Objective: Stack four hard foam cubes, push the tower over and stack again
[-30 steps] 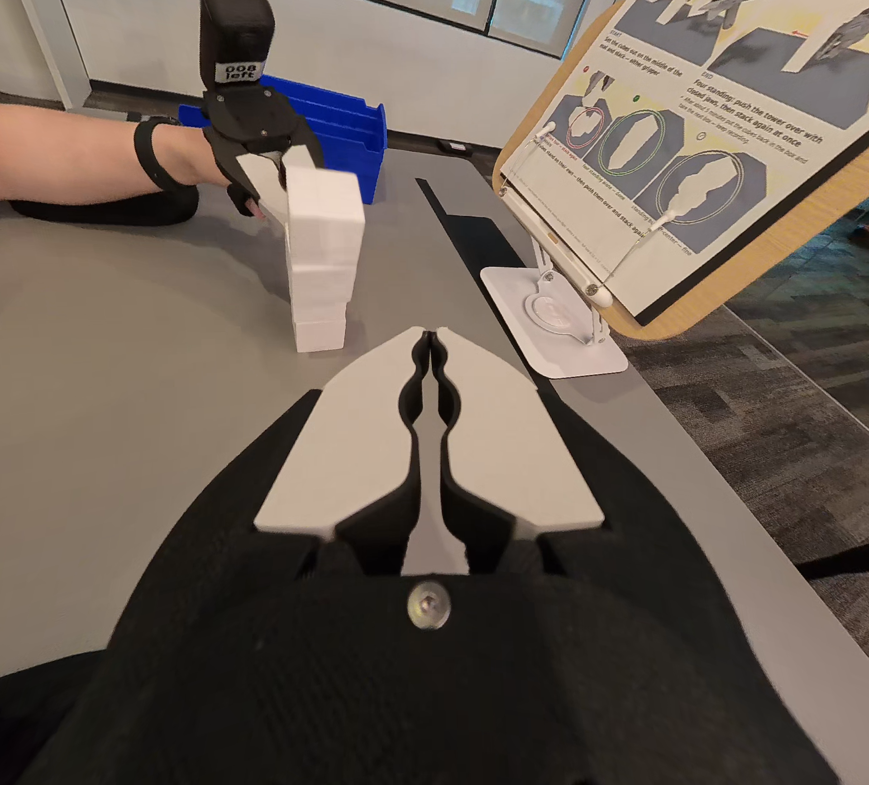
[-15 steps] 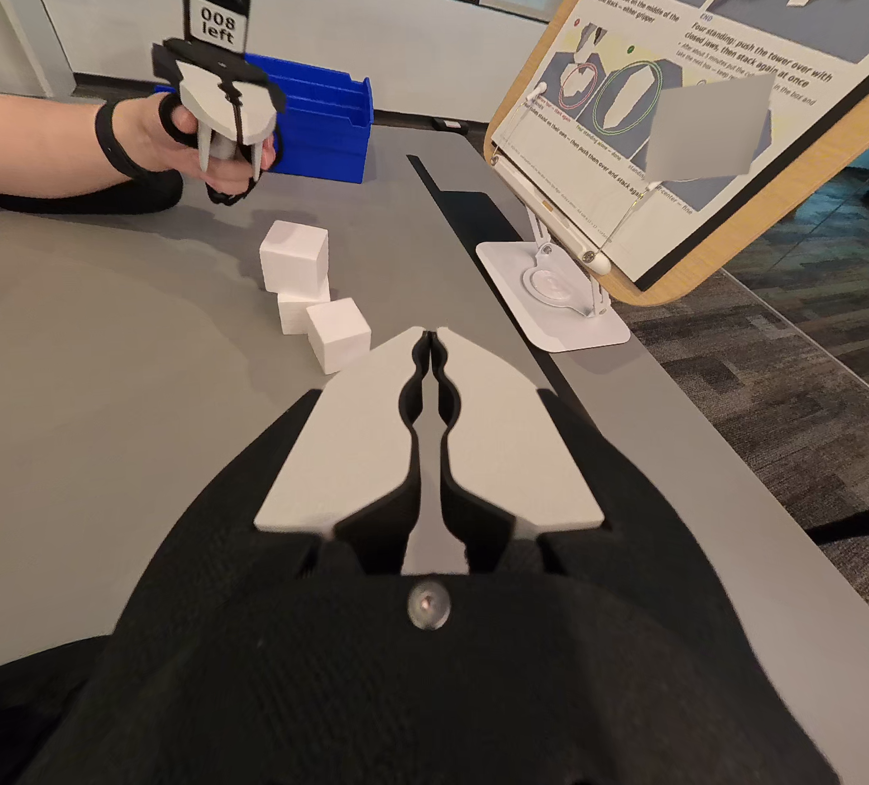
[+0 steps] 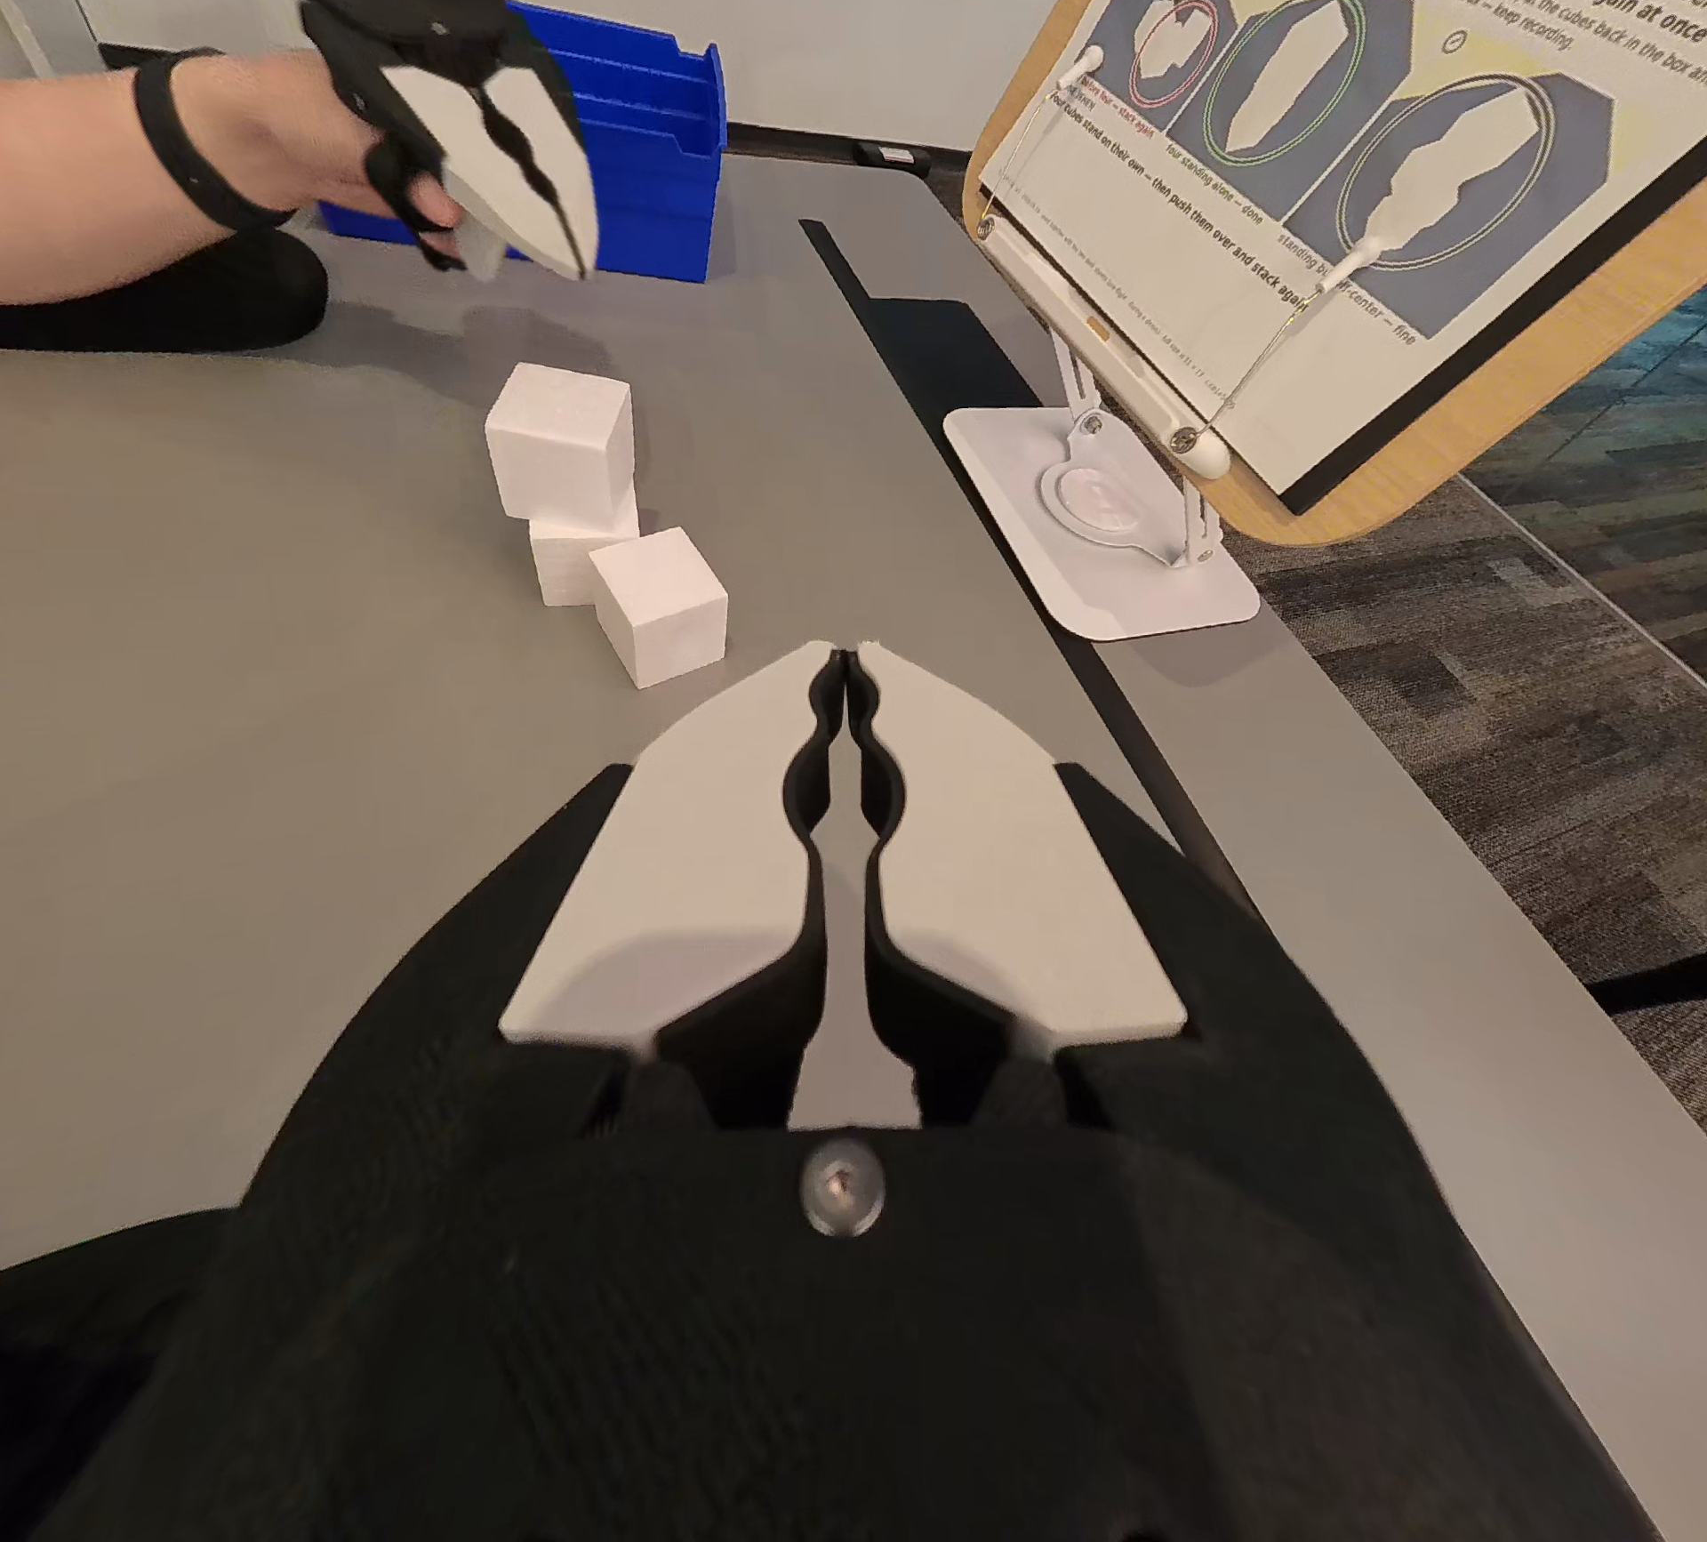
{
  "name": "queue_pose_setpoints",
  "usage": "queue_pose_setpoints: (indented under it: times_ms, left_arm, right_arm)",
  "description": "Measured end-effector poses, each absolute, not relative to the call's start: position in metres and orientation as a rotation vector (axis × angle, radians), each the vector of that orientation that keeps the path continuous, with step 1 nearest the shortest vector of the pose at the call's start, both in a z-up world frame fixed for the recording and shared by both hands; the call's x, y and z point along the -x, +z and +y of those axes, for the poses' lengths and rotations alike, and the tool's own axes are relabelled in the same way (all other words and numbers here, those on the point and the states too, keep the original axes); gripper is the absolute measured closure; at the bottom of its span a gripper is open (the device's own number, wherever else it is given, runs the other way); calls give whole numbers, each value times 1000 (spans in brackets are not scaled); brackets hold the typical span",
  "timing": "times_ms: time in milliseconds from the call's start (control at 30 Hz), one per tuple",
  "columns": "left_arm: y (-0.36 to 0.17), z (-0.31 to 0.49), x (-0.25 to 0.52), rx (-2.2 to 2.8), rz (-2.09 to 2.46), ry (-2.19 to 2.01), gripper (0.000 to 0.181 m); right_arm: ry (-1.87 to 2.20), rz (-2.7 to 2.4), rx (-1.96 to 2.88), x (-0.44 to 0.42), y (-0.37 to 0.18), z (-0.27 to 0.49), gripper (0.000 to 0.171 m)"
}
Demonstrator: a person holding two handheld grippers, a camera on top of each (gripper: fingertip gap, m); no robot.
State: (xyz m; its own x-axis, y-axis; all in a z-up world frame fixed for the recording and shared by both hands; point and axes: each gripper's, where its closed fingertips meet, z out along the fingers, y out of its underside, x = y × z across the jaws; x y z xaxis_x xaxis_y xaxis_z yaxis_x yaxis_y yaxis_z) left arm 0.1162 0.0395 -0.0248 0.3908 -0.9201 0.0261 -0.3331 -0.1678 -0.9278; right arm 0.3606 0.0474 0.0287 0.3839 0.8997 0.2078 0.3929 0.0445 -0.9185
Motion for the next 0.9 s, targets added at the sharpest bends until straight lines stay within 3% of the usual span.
queue_pose_setpoints:
  times_ms: [167, 600, 900]
  left_arm:
    - [-81, 37, -93, 1888, 1308, -751, 181]
    - [-41, 2, -160, 1569, 1349, -775, 181]
    - [-60, -31, -198, 1520, 1500, -698, 181]
  right_arm:
    - [600, -1204, 1530, -358, 30, 46, 171]
    - [1442, -1113, 1009, -348, 115, -27, 171]
    - [1319, -1106, 1126, -339, 104, -12, 169]
